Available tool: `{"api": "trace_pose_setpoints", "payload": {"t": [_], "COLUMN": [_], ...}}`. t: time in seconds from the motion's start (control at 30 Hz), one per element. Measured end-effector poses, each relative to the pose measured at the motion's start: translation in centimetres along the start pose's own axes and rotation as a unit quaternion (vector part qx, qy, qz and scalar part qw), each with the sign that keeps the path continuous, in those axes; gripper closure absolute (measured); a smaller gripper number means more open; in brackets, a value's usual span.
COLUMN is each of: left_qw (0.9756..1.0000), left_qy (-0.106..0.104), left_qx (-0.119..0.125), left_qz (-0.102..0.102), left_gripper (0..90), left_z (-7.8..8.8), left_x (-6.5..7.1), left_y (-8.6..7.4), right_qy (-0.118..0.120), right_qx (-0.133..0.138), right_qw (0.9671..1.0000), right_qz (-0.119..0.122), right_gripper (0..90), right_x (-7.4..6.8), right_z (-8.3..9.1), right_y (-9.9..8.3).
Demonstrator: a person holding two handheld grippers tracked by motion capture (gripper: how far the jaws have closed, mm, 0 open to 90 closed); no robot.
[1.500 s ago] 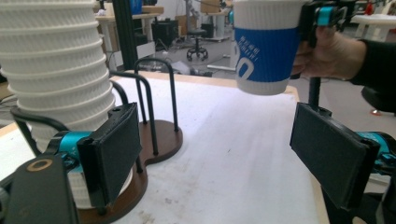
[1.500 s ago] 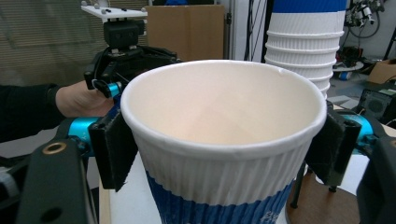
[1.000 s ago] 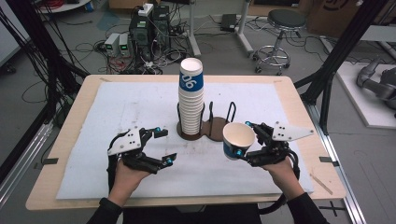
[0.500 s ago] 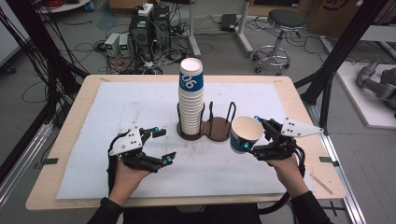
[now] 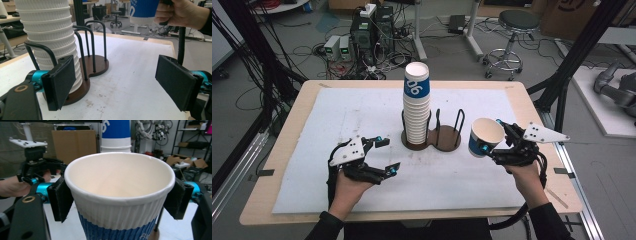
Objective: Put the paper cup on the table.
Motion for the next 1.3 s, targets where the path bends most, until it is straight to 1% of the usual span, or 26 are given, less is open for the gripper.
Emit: {"api": "trace_pose_setpoints", "payload": {"t": [0.07,0.33,0.47,0.53,0.6,0.67,0.73,0.83,0.9,0.93,1.03,1.13,1.2,1.3], "left_qw": [1.0,1.0,0.9999,0.9999,0.9999,0.9999,0.9999,0.9999,0.9999,0.9999,0.9999,0.9998,0.9998,0.9998], "left_qy": [-0.002,0.009,0.009,0.009,0.007,0.008,0.008,0.007,0.007,0.008,0.008,0.009,0.009,0.009], "left_qx": [0.001,-0.004,-0.005,-0.006,-0.006,-0.009,-0.009,-0.009,-0.01,-0.01,-0.011,-0.013,-0.014,-0.014], "left_qz": [0.0,0.003,0.005,0.004,0.006,0.006,0.006,0.006,0.006,0.005,0.005,0.007,0.008,0.007], "left_gripper": [16.5,16.5,16.5,16.5,16.5,16.5,16.5,16.5,16.5,16.5,16.5,16.5,16.5,16.5], "left_z": [0.0,0.1,0.0,0.0,0.0,-0.1,-0.1,-0.2,-0.1,-0.1,-0.1,-0.2,-0.3,-0.3], "left_x": [0.0,-0.1,-0.1,-0.1,-0.1,-0.1,-0.1,-0.1,-0.1,-0.1,-0.1,-0.1,-0.1,-0.1], "left_y": [0.0,-0.2,-0.3,-0.3,-0.3,-0.4,-0.4,-0.4,-0.4,-0.4,-0.5,-0.5,-0.6,-0.6], "right_qy": [-0.007,-0.036,-0.054,-0.059,-0.068,-0.074,-0.081,-0.091,-0.104,-0.106,-0.12,-0.134,-0.148,-0.161], "right_qx": [0.0,-0.004,-0.007,-0.009,-0.009,-0.01,-0.01,-0.017,-0.022,-0.023,-0.029,-0.028,-0.026,-0.029], "right_qw": [1.0,0.9993,0.9985,0.9982,0.9977,0.9972,0.9966,0.9957,0.9944,0.9941,0.9923,0.9906,0.9886,0.9864], "right_qz": [0.0,0.003,0.001,-0.001,0.004,0.002,0.006,0.006,0.002,0.002,-0.008,-0.011,-0.014,-0.019], "right_gripper": [22.1,22.2,22.2,22.3,22.4,22.5,22.4,22.4,22.4,22.4,22.4,22.4,22.4,22.4], "right_x": [0.3,2.3,3.5,3.9,4.6,5.1,5.6,6.3,6.7,7.0,7.7,8.2,8.6,9.1], "right_z": [0.2,0.7,1.0,1.1,1.2,1.3,1.2,1.1,1.0,1.0,0.8,0.7,0.5,0.2], "right_y": [0.0,-0.3,-0.5,-0.6,-0.8,-1.0,-1.2,-1.6,-1.8,-1.9,-2.4,-2.6,-2.8,-3.3]}}
Point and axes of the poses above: each handheld gripper's, and its own axes: z roughly backward along the jaws, y roughly out of its top, x roughly to its right, the point moved 4 cm from there along -z, roughly forward along the jaws, and after that the axes turned 9 degrees about -y, right-handed, at the moved point
